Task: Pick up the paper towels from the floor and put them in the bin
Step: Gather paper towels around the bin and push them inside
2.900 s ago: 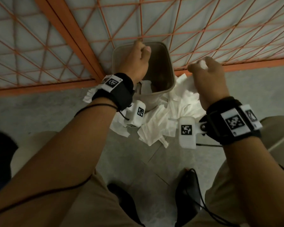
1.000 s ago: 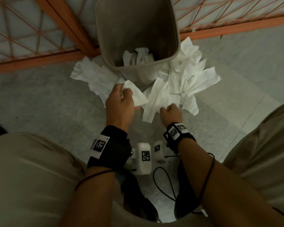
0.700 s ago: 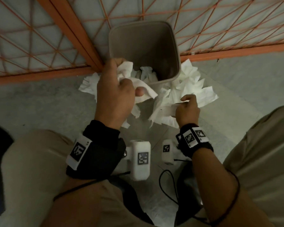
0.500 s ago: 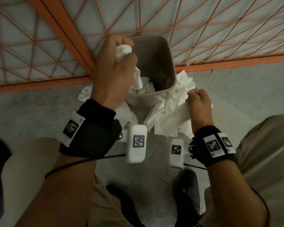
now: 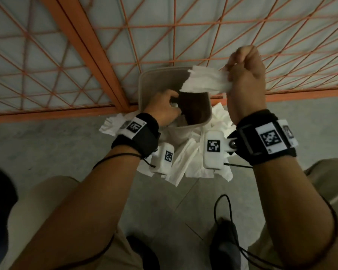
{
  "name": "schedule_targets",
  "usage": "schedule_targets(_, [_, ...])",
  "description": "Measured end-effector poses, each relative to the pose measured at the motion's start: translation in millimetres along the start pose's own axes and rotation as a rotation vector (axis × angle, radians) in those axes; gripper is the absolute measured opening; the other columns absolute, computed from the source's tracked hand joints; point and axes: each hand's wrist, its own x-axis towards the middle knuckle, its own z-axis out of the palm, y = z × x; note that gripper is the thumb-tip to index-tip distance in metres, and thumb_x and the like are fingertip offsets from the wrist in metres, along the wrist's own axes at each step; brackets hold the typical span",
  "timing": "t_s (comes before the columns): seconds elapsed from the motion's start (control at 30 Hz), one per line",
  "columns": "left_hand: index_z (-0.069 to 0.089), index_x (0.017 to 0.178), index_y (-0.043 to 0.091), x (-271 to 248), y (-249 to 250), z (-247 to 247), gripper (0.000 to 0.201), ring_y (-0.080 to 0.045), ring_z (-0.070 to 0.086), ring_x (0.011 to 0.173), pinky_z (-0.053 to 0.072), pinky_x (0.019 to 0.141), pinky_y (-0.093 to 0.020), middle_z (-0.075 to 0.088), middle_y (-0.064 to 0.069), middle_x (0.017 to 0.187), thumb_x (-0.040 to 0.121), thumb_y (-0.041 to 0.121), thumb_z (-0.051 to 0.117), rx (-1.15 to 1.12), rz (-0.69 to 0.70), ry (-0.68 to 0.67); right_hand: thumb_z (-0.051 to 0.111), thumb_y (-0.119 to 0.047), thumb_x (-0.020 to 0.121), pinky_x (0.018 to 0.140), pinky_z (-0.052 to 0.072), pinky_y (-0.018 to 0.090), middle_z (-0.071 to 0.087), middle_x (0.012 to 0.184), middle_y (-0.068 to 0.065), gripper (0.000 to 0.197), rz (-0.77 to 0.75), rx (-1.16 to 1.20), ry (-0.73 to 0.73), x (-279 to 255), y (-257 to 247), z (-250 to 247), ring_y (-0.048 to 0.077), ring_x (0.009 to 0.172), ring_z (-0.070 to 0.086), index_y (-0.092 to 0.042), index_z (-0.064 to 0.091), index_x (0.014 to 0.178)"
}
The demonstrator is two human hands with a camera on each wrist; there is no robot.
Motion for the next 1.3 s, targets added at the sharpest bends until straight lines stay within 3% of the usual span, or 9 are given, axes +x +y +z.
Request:
schedule_targets(0.17, [0.055, 0.128, 0.027, -28.6, -19.2, -7.1, 0.047, -0.016, 0.058, 0.118, 0.048, 0.103, -0.039, 0.059, -0.001, 0.129, 0.081, 0.026, 0.059, -0.121, 0.151, 0.228, 0.045, -0.002, 0.074, 0.080, 0.045, 0.030, 0.055, 0.087, 0.001, 0.022, -0.052, -0.375, -0.210, 17.9, 26.9, 23.0, 0.014, 0.082, 0.052, -0.020, 0.051, 0.086])
schedule_targets(0.27, [0.061, 0.117, 0.023, -63.4, -24.5, -5.6, 0.031, -0.009, 0.060, 0.110, 0.050, 0.097, -0.026, 0.062, 0.001, 0.121, 0.088, 0.014, 0.056, -0.262, 0.199, 0.515, 0.060, -0.019, 0.081, 0.090, 0.048, 0.030, 0.061, 0.101, -0.009, 0.021, 0.089, -0.624, -0.419, 16.2, 40.7, 20.5, 0.007, 0.091, 0.058, -0.028, 0.058, 0.101])
schedule_targets(0.37, [0.064, 0.111, 0.018, -100.2, -25.2, 17.7, 0.021, -0.002, 0.060, 0.102, 0.046, 0.085, -0.006, 0.065, 0.004, 0.114, 0.093, 0.011, 0.056, -0.381, 0.156, 0.600, 0.064, -0.027, 0.085, 0.100, 0.048, 0.029, 0.066, 0.112, -0.005, 0.025, 0.027, -0.592, -0.308, 9.0, 36.9, 7.0, 0.010, 0.105, 0.062, -0.023, 0.062, 0.111])
schedule_targets(0.5, [0.067, 0.106, 0.018, -112.1, -45.1, 78.8, 0.017, -0.009, 0.061, 0.096, 0.048, 0.082, -0.012, 0.067, -0.001, 0.111, 0.092, 0.012, 0.058, -0.380, -0.007, 0.456, 0.060, -0.020, 0.088, 0.082, 0.054, 0.033, 0.070, 0.104, 0.007, 0.016, 0.034, -0.390, 0.055, -8.6, 39.6, -30.0, 0.018, 0.092, 0.066, -0.019, 0.065, 0.103])
schedule_targets(0.63, [0.064, 0.119, 0.020, -80.7, -69.8, 132.5, 0.029, -0.020, 0.058, 0.112, 0.042, 0.092, -0.024, 0.056, -0.006, 0.131, 0.092, 0.016, 0.055, -0.173, -0.216, 0.093, 0.054, -0.025, 0.078, 0.069, 0.057, 0.039, 0.069, 0.089, 0.007, 0.011, 0.406, -0.511, 0.309, -60.3, 96.8, -78.9, 0.027, 0.075, 0.068, -0.031, 0.063, 0.081])
schedule_targets(0.73, [0.051, 0.134, 0.021, -55.3, -82.3, 157.8, 0.042, -0.028, 0.046, 0.132, 0.036, 0.110, -0.034, 0.044, -0.007, 0.147, 0.093, 0.014, 0.047, -0.049, -0.321, -0.079, 0.051, -0.032, 0.070, 0.086, 0.057, 0.051, 0.073, 0.093, 0.005, 0.019, 0.714, -0.679, 0.241, -109.2, 151.7, -102.6, 0.031, 0.089, 0.070, -0.035, 0.067, 0.079])
schedule_targets(0.9, [0.026, 0.149, 0.022, -39.0, -95.5, 174.7, 0.060, -0.035, 0.036, 0.139, 0.029, 0.112, -0.047, 0.030, -0.007, 0.157, 0.094, 0.011, 0.045, 0.251, -0.343, -0.138, 0.058, -0.020, 0.087, 0.091, 0.048, 0.034, 0.060, 0.120, 0.006, 0.032, 0.902, -0.939, -0.057, -166.7, 191.6, -100.1, 0.023, 0.104, 0.059, -0.021, 0.057, 0.119])
schedule_targets(1.17, [0.052, 0.129, 0.012, -44.3, -119.2, 177.1, 0.039, -0.036, 0.056, 0.116, 0.046, 0.095, -0.039, 0.063, -0.014, 0.124, 0.090, 0.013, 0.053, 0.182, -0.331, -0.043, 0.054, -0.028, 0.089, 0.078, 0.045, 0.042, 0.050, 0.130, 0.008, 0.057, 0.817, -1.202, -0.219, -168.1, 211.2, -107.3, 0.037, 0.105, 0.060, -0.034, 0.030, 0.140])
schedule_targets(1.3, [0.063, 0.111, 0.017, -62.7, -123.8, 164.5, 0.024, -0.031, 0.062, 0.103, 0.046, 0.081, -0.030, 0.067, -0.009, 0.111, 0.088, 0.019, 0.055, 0.097, -0.315, 0.046, 0.055, -0.040, 0.091, 0.088, 0.047, 0.047, 0.052, 0.132, 0.010, 0.058, 0.809, -1.285, -0.355, -156.8, 220.7, -97.1, 0.039, 0.112, 0.058, -0.035, 0.030, 0.142])
